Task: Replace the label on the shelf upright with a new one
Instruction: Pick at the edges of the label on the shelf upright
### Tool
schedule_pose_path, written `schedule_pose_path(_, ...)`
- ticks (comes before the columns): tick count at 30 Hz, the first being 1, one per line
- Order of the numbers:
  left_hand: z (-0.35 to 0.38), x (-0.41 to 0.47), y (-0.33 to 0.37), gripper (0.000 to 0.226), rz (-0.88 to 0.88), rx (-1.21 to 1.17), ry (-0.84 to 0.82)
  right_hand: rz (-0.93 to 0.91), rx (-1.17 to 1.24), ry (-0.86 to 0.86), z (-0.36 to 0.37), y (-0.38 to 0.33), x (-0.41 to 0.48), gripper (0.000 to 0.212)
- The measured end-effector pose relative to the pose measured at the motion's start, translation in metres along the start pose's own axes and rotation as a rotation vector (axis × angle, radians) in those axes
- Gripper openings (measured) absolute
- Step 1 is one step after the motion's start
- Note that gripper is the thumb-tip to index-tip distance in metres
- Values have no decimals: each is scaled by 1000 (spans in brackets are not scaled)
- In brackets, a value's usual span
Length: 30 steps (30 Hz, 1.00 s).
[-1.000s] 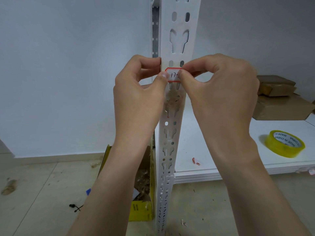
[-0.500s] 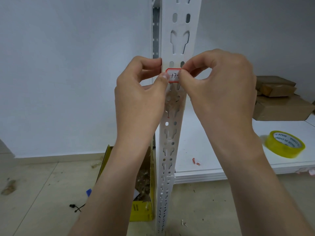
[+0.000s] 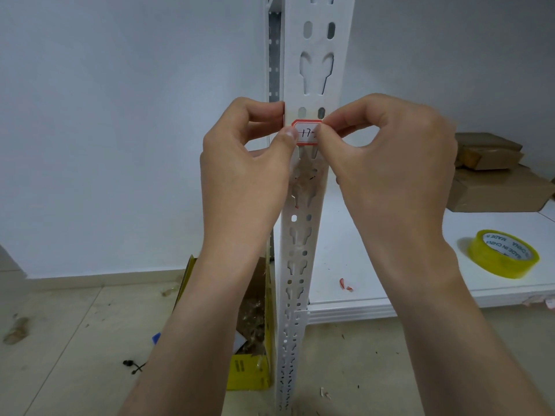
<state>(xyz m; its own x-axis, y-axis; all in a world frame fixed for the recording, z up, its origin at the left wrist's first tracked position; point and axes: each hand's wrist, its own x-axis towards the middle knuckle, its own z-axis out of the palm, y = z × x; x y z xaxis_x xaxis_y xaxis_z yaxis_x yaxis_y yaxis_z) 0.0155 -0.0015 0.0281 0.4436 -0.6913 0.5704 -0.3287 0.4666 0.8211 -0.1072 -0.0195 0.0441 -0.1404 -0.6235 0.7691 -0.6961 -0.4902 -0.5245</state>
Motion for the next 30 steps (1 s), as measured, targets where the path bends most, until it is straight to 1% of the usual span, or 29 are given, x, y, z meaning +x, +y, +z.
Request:
schedule_pose_path(3, 1, 1, 0, 13, 8, -1, 4, 1, 22, 20, 0, 1, 0, 14)
schedule_pose_path(8, 1, 1, 1, 14, 7, 6, 12, 0, 28, -5, -1, -1, 1, 17)
schedule_pose_path(13, 2, 0, 2, 14, 8, -6, 15, -10, 9, -10, -1, -2, 1, 16)
schedule_pose_path(24, 1, -2, 3, 13, -12, -2, 10, 6, -31, -90, -4, -7, 6, 7)
schedule_pose_path(30, 2, -1, 3, 13, -16, 6, 14, -3, -42, -102, -5, -7, 6, 8)
